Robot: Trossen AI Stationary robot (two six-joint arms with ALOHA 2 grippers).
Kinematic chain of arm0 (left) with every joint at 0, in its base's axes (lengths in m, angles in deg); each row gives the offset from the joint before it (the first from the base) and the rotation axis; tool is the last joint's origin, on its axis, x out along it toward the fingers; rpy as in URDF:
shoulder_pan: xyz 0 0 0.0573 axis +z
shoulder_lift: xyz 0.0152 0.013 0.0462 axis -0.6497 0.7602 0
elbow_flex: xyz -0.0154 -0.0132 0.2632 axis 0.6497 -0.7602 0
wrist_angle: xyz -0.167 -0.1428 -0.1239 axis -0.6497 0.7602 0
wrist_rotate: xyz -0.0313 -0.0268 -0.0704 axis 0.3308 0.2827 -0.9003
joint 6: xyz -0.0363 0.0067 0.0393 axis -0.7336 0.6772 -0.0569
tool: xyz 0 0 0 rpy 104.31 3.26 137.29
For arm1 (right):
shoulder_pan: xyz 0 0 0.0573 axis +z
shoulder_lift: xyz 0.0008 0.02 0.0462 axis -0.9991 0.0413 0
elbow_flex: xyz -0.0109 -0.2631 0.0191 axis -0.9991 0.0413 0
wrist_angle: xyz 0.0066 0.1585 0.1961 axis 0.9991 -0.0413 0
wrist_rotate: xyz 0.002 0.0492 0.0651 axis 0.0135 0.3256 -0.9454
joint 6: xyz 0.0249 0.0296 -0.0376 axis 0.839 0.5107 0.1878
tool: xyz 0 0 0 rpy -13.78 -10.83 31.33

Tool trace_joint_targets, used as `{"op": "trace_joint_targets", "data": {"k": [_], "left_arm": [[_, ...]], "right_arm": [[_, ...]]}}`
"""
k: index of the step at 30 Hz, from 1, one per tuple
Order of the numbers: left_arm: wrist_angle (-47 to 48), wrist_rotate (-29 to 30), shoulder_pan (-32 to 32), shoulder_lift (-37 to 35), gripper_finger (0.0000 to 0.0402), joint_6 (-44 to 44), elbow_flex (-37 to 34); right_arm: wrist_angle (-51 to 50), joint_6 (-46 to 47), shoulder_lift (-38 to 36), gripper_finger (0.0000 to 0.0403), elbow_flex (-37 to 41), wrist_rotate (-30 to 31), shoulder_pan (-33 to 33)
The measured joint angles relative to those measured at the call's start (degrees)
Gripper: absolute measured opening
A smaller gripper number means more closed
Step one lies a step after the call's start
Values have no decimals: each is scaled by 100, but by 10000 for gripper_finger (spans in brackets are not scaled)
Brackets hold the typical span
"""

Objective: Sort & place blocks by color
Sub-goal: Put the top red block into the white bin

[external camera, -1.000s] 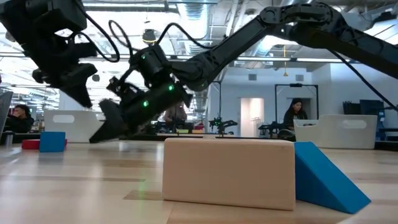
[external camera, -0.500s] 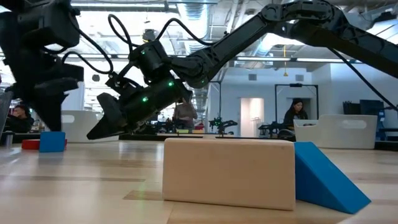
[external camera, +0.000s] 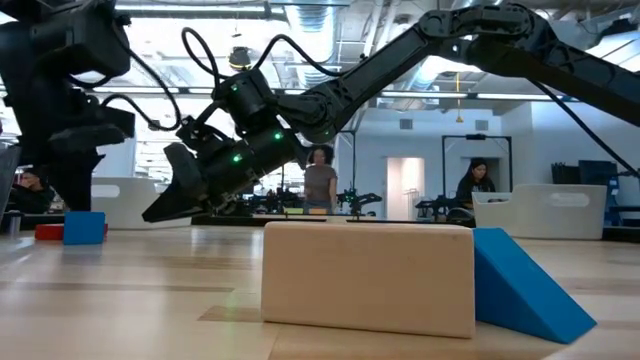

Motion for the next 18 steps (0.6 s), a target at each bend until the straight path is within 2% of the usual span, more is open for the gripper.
{"op": "trace_joint_targets", "data": {"k": [4, 7, 14, 18], "left_arm": [[-676, -107, 0, 91, 4, 552, 0], [-848, -97, 0, 157, 1, 699, 2], [282, 199, -1, 149, 0, 23, 186], [312, 112, 0, 149, 0, -210, 40]], "right_arm": [[0, 0, 0, 74, 0, -13, 0], [-6, 0, 0, 74, -2, -11, -4], [55, -41, 0, 74, -2, -9, -4], [150, -63, -2, 74, -7, -7, -9]]}}
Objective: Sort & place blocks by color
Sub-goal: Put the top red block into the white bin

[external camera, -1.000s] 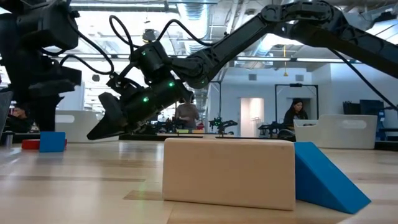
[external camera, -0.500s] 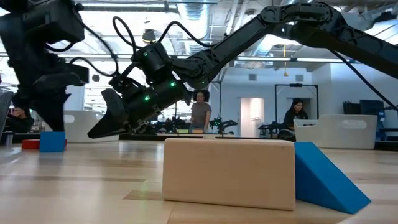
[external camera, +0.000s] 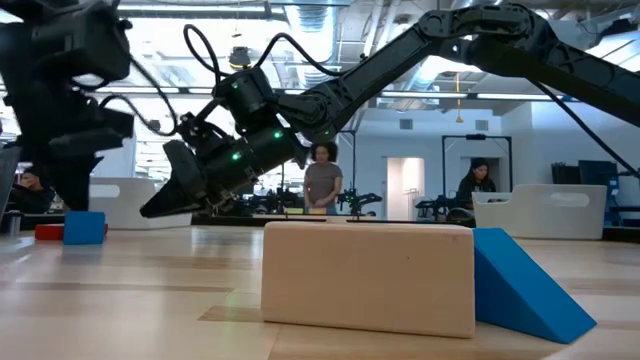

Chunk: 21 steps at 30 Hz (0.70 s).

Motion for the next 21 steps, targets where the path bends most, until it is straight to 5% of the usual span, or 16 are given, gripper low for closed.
{"op": "trace_joint_targets", "data": {"k": [13, 21], "left_arm": [[-813, -16, 0, 127, 0, 15, -278], [-1659, 44, 0, 129, 0, 660, -285]], "right_arm": [[46, -72, -2, 74, 0, -51, -26], [259, -201, -7, 75, 0, -1349, -188]]}}
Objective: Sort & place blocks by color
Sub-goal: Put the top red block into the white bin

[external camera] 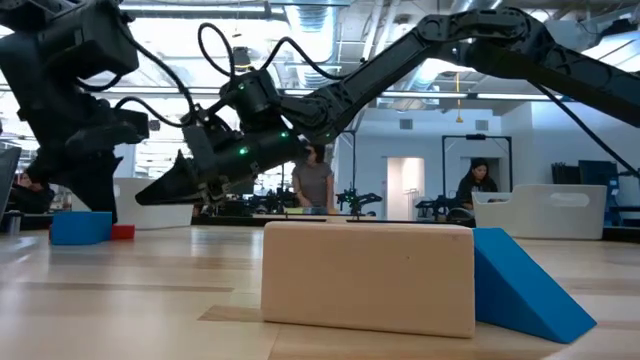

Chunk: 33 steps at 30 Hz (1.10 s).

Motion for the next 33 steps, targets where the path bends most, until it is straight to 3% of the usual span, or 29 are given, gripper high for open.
{"op": "trace_joint_targets", "data": {"k": [4, 8, 11, 16, 25, 33], "left_arm": [[-149, 3, 0, 0, 0, 34, 0], [-166, 27, 0, 0, 0, 18, 0], [-169, 26, 0, 0, 0, -27, 0], [-162, -1, -2, -2, 0, -34, 0], [-165, -147, -2, -4, 0, -101, 0], [-214, -158, 0, -4, 0, -109, 0]], "right_arm": [[-14, -274, -2, 95, 0, -216, 5], [-138, -604, -2, 150, 0, -174, 157], [-140, -950, -2, 206, 0, 214, 331], [-95, -1681, -2, 274, 0, 1454, 624], [-196, -1554, 9, 281, 0, 1510, 538], [-502, -1192, 20, 280, -2, 1203, 491]]}}
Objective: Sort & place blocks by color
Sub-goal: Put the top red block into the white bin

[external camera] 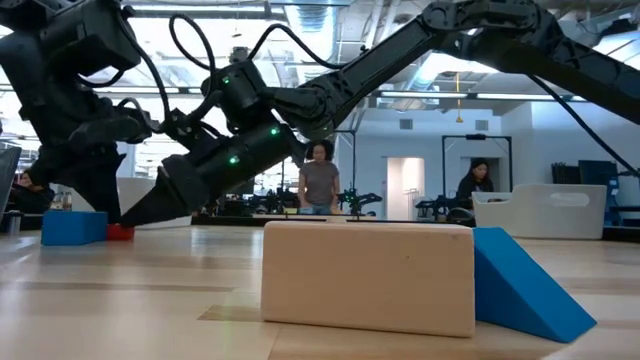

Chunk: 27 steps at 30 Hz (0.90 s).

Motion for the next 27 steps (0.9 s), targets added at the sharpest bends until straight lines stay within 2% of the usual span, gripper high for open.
{"op": "trace_joint_targets", "data": {"k": [6, 15, 22, 27], "left_arm": [[-247, -18, -2, 2, 0, 265, 44], [714, 124, -2, 0, 0, 503, 815], [2064, -589, -79, 0, 0, -424, 903], [2173, -882, -243, 0, 0, -756, 903]], "right_arm": [[5, 73, 0, 280, 0, 33, 105], [27, 352, 0, 280, 0, 205, 99], [-224, 396, 5, 280, 4, 214, 74], [-204, 343, 5, 280, 4, 213, 76]]}}
